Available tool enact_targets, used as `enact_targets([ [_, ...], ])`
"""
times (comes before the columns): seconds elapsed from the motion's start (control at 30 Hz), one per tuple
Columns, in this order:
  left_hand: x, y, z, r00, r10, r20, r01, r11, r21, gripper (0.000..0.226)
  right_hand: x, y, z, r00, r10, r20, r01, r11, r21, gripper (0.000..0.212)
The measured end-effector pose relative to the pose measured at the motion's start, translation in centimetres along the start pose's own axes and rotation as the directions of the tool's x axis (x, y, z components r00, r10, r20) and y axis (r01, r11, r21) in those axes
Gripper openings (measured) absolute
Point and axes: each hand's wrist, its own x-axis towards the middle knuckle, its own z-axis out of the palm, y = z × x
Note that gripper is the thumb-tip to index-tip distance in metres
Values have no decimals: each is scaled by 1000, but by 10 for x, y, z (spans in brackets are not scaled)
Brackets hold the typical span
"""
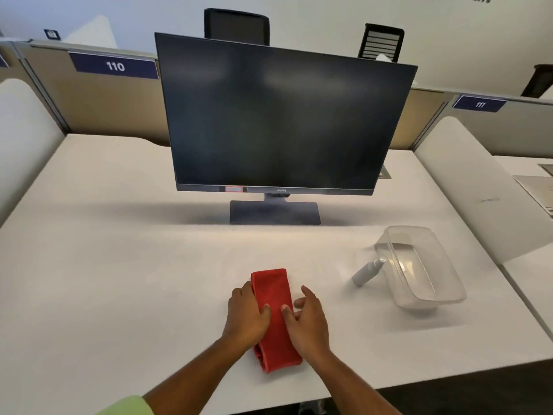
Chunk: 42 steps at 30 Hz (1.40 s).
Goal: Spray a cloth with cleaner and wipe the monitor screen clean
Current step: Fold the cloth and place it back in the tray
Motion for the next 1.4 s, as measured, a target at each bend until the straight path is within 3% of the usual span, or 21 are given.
enact_targets([
  [0.07, 3, 8, 5, 998, -69, -6, 69, 997, -21, 53, 10, 2, -1, 998, 13, 57, -16, 998, 54, 66],
  [0.23, 7, 38, 18, 971, -236, 21, 236, 957, -170, 40, 30, 12, -15, 971, 69, 230, -139, 944, 300, 25],
  [0.3, 5, 55, 24, 952, -302, 47, 302, 905, -299, 34, 34, 13, -33, 942, 49, 331, -181, 906, 383, 17],
  [0.37, 3, 72, 29, 930, -350, 112, 357, 790, -499, 30, 39, 14, -56, 921, 25, 390, -217, 862, 458, 18],
  [0.43, 0, 87, 29, 922, -333, 200, 381, 683, -623, 28, 43, 12, -79, 902, 4, 431, -248, 823, 510, 20],
  [0.63, -5, 132, 30, 960, -98, 262, 256, 682, -685, 45, 56, 12, -152, 864, -96, 493, -237, 788, 569, 24],
  [0.73, -13, 173, 28, 979, -38, 198, 172, 673, -720, 44, 54, 10, -197, 874, -140, 465, -188, 785, 591, 30],
  [0.93, -19, 267, 47, 985, 102, 142, 30, 701, -712, 38, 74, 29, -278, 951, -148, 271, -74, 742, 666, 27],
  [1.1, -3, 311, 110, 985, 81, 153, 44, 739, -672, 58, 121, 69, -326, 992, -14, 124, -69, 772, 632, 21],
  [1.2, 1, 326, 147, 986, 68, 154, 32, 823, -567, 66, 151, 94, -329, 991, 98, 96, -135, 809, 572, 25],
  [1.4, 7, 314, 191, 998, 61, 0, -59, 969, -240, 48, 181, 113, -314, 959, 202, 198, -274, 837, 474, 30],
])
